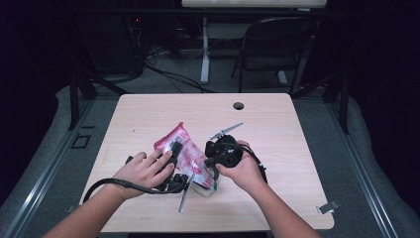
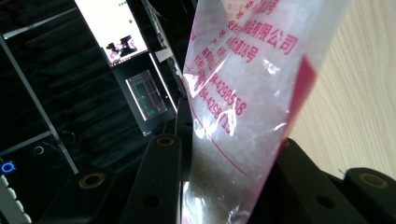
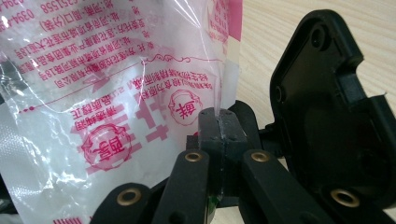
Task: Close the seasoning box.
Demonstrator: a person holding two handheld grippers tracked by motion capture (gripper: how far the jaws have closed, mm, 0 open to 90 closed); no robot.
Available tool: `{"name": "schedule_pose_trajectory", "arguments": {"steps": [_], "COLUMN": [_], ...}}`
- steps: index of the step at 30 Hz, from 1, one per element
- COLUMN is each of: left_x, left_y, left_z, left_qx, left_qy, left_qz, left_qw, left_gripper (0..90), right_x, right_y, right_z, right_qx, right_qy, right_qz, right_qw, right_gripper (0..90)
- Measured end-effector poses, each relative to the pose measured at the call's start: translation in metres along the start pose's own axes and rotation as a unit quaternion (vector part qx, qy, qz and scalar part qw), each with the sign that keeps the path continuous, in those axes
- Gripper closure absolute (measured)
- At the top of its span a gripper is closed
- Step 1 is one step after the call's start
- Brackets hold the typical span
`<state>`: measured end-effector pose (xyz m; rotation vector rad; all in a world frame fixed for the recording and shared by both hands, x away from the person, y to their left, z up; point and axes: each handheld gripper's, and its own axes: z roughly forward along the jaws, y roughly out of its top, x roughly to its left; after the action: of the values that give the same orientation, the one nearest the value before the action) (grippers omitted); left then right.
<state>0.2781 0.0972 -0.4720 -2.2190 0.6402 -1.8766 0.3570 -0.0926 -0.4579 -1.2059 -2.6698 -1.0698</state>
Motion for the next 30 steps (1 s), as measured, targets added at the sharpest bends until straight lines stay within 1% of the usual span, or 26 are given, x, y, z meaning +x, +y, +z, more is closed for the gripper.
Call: {"name": "schedule_pose_trajectory", "arguments": {"steps": [7, 14, 17, 19, 20, 23, 24, 27, 29, 30], "left_x": [0.0001, -0.0013, -0.0012, -0.0009, 0.0001, 0.0002, 0.0009, 0.0017, 0.0021, 0.0028], "left_y": [0.0005, 0.0004, 0.0001, -0.0002, -0.0003, -0.0009, -0.0010, -0.0010, -0.0012, -0.0014], "left_z": [0.0002, 0.0002, 0.0001, 0.0001, -0.0002, -0.0002, -0.0004, -0.0008, -0.0007, -0.0008], "left_qx": [-0.002, -0.002, -0.004, -0.005, -0.003, -0.004, -0.003, -0.003, -0.004, -0.003], "left_qy": [0.000, -0.006, -0.004, -0.004, -0.011, -0.006, -0.012, -0.011, -0.008, -0.014], "left_qz": [-0.002, -0.011, -0.008, -0.011, -0.012, -0.015, -0.015, -0.013, -0.017, -0.018], "left_qw": [1.0000, 0.9999, 1.0000, 0.9999, 0.9999, 0.9999, 0.9998, 0.9998, 0.9998, 0.9997], "left_gripper": [75.9, 76.0, 76.0, 76.0, 76.0, 76.0, 76.1, 76.1, 76.1, 76.1], "right_x": [-0.0004, -0.0005, -0.0005, -0.0005, -0.0006, 0.0000, -0.0001, 0.0002, 0.0003, 0.0004], "right_y": [-0.0003, -0.0005, -0.0003, -0.0003, -0.0002, -0.0002, 0.0000, 0.0005, 0.0007, 0.0007], "right_z": [0.0004, -0.0003, -0.0001, -0.0002, -0.0004, -0.0014, -0.0019, -0.0029, -0.0033, -0.0034], "right_qx": [-0.002, -0.002, -0.001, -0.001, 0.000, -0.004, -0.004, -0.004, -0.003, -0.004], "right_qy": [0.003, 0.000, 0.000, 0.001, 0.001, 0.000, 0.001, 0.001, 0.001, 0.000], "right_qz": [-0.001, 0.000, -0.002, -0.002, -0.002, 0.001, -0.001, 0.000, 0.000, 0.000], "right_qw": [1.0000, 1.0000, 1.0000, 1.0000, 1.0000, 1.0000, 1.0000, 1.0000, 1.0000, 1.0000], "right_gripper": [90.0, 90.0, 90.0, 90.0, 90.0, 90.0, 90.0, 90.0, 90.0, 90.0]}}
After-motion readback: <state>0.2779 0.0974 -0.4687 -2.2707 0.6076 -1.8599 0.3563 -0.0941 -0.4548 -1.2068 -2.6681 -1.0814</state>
